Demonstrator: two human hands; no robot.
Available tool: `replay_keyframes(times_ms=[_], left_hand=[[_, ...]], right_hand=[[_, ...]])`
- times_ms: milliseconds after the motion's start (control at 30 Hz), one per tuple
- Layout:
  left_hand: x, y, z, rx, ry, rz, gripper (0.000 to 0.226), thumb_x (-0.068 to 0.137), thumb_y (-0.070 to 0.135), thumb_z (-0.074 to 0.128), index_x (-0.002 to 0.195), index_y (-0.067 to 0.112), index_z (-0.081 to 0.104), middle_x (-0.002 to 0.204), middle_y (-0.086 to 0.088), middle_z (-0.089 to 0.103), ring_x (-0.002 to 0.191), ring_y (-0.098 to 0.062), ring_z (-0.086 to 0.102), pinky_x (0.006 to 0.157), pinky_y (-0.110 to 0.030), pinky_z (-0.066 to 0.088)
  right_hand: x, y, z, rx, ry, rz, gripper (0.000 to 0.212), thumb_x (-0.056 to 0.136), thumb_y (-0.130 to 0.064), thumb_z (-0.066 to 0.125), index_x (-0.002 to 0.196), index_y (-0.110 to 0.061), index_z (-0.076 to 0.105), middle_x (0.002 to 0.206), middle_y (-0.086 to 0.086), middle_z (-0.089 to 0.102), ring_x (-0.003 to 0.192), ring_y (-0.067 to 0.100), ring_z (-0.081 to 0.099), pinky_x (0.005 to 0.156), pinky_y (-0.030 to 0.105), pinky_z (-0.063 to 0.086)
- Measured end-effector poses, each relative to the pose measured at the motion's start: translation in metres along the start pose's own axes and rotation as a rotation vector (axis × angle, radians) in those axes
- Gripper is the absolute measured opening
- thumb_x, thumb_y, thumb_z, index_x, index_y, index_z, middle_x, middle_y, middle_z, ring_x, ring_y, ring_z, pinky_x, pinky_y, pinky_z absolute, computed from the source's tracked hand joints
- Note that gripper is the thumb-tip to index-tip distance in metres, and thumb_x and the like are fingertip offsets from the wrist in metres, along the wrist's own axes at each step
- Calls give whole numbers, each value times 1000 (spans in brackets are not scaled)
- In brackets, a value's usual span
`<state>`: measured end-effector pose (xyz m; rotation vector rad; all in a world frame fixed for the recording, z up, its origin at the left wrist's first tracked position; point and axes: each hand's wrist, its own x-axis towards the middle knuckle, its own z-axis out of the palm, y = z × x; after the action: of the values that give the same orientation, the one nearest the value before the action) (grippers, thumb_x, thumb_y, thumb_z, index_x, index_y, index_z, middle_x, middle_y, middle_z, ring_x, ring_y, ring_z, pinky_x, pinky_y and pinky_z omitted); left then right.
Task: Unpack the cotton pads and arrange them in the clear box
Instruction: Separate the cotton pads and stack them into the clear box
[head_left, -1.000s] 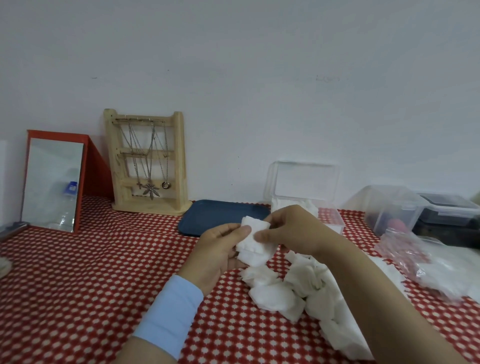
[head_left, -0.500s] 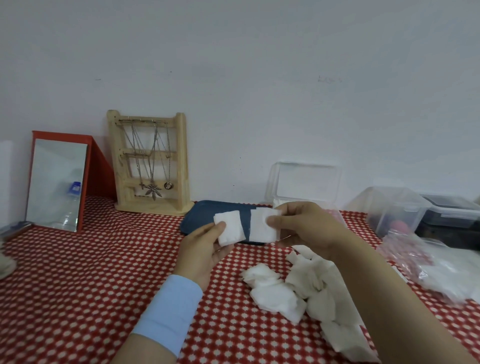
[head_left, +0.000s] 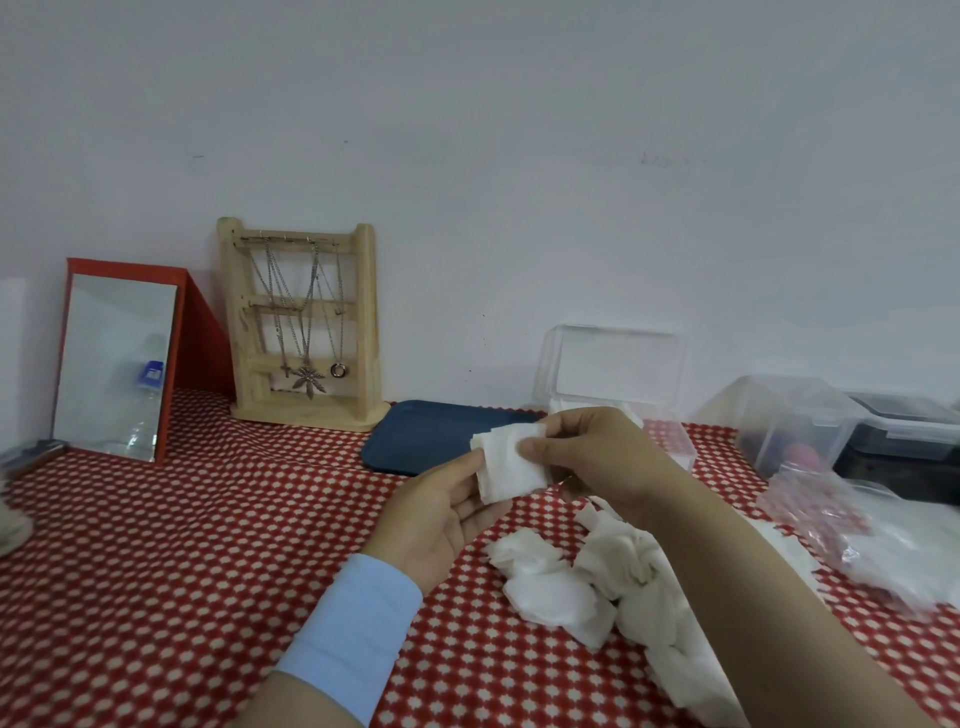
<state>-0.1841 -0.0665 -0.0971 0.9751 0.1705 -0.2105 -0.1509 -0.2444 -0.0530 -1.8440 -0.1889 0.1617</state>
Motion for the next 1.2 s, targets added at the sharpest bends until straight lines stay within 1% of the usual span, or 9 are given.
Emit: replay_keyframes(times_ms=[133,267,367,567,700,800,900,1067,1200], left_hand=[[-1,-1,2,-44,-25,-6,29,99,20,61,121,2,68,107,-17,77,91,-22,78,71,-30,64],[0,-2,3,-6,-47,-1,34,99,26,60,123,3,67,111,-18,76,101,-26,76,78,-33,64],[1,0,2,-27,-81,-10,44,95,37,62,122,3,67,114,-19,75,107,-29,74,85,-37,62],[6,-1,-9,311,-31,88,27,92,3,68,119,5,70,109,-12,78,103,-25,75,81,-31,62],[15,2,-22,349,156,140,22,91,-1,69,113,6,72,108,-12,77,101,-28,75,81,-34,62],[18,3,-27,334,224,155,21,91,1,70,111,8,71,114,-14,74,106,-31,72,85,-39,62],[16,3,-24,300,225,165,10,93,7,70,103,9,72,112,-14,74,105,-29,72,79,-35,63],[17,2,-22,276,241,165,17,96,15,69,109,4,70,118,-17,70,107,-32,70,72,-33,63],[18,1,-24,289,309,207,13,97,14,67,102,3,71,117,-19,69,108,-33,69,85,-43,63]], right_hand=[[-2,-3,5,-2,30,-8,14,86,-12,79,91,1,74,79,12,71,62,19,61,53,25,51],[0,0,9,-186,126,-2,11,83,-19,82,88,-13,76,82,6,75,60,13,62,53,21,50],[0,1,10,-249,169,-17,24,82,-25,83,102,-20,71,92,-2,73,71,9,66,55,18,50],[0,2,9,-60,49,38,32,83,-19,83,113,-20,71,97,3,71,69,10,68,56,16,49],[4,12,11,-509,114,-88,32,89,-23,75,121,-21,70,114,-7,69,98,7,64,86,20,50],[2,17,14,-834,-90,-27,38,87,-24,76,125,-21,69,123,-4,69,107,13,64,98,29,52],[-1,22,20,-956,-244,50,56,84,-24,79,137,-22,61,126,-3,66,112,17,62,100,34,52],[1,22,13,-835,-222,-5,24,83,-27,78,106,-25,74,92,-10,67,88,11,65,71,21,50],[4,16,-1,-590,-162,-56,13,84,-24,77,96,-24,73,90,-10,67,83,7,63,75,23,51]])
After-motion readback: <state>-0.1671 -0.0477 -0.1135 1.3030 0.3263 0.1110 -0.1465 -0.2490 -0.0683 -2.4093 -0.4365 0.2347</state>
